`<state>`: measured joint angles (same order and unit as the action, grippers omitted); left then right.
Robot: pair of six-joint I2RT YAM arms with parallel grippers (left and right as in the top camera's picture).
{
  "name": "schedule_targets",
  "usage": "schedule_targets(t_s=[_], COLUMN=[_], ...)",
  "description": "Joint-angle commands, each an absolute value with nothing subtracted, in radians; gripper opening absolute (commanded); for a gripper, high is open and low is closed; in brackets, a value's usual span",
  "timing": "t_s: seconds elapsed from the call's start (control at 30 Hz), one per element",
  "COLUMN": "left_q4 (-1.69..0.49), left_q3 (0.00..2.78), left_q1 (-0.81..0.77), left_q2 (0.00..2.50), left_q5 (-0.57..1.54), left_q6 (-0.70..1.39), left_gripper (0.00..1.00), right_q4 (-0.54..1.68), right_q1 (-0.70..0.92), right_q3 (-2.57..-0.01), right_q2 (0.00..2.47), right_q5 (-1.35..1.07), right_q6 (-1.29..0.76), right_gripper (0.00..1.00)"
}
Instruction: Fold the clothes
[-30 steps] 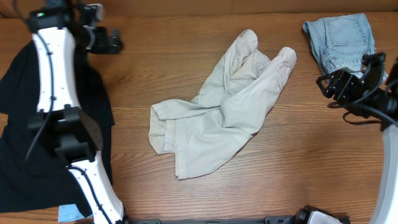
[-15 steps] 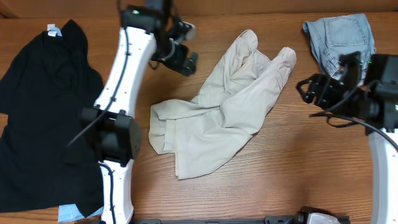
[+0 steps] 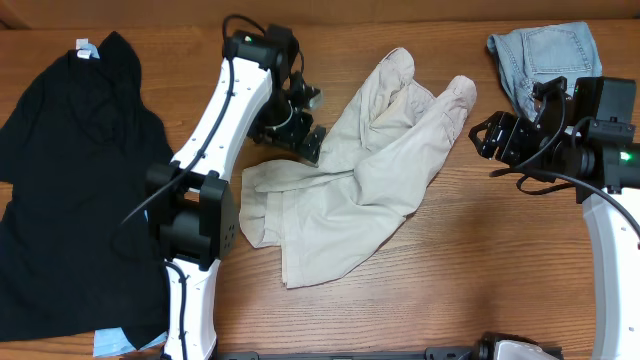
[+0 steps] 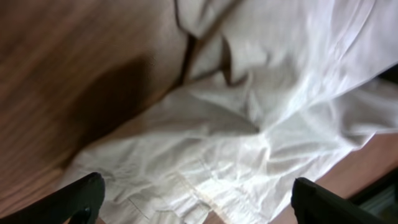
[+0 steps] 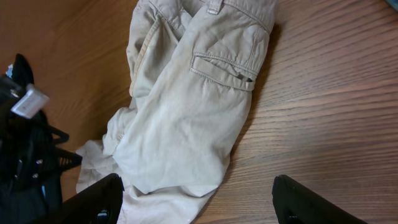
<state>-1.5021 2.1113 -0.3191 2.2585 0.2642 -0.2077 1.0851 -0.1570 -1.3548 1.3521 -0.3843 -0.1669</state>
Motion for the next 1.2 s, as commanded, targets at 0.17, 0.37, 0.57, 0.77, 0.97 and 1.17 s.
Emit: schedule_targets(t_s=[0.17, 0.37, 0.57, 0.77, 0.97, 1.17], left_q4=[-1.419, -1.329, -1.266, -1.263, -1.181, -1.037], left_q3=[2.001, 1.913, 1.853, 2.001, 2.179, 2.185], left_q1=[-0.372, -0.378, -0.382, -0.342, -0.234, -0.131], left_q2=[2.251, 2.251, 2.251, 2.249, 2.249, 2.250], left_q5=[0.236, 0.241, 0.230, 0.013, -0.120, -0.114], left_q6=[-0.321, -0.310, -0.304, -0.150, -0.126, -0.092], left_gripper=[0.84, 0.67, 0.22, 0.04, 0.04, 0.29], right_q4=[1.070, 1.063, 1.041, 1.037, 1.036, 1.037], right_q1=[-0.155, -0.155, -0.155, -0.155, -0.155, -0.155], right_q3=[-1.374, -1.374, -1.374, -1.374, -1.374, -1.374], right_q2=[1.353, 1.353, 1.353, 1.353, 1.353, 1.354], right_q5=[-0.366, -0.366, -0.366, -0.366, -0.366, -0.356], right_q6=[-0.150, -0.150, -0.150, -0.150, -0.150, -0.150], right_gripper=[0.81, 0.80, 0.81, 0.80, 0.80, 0.80])
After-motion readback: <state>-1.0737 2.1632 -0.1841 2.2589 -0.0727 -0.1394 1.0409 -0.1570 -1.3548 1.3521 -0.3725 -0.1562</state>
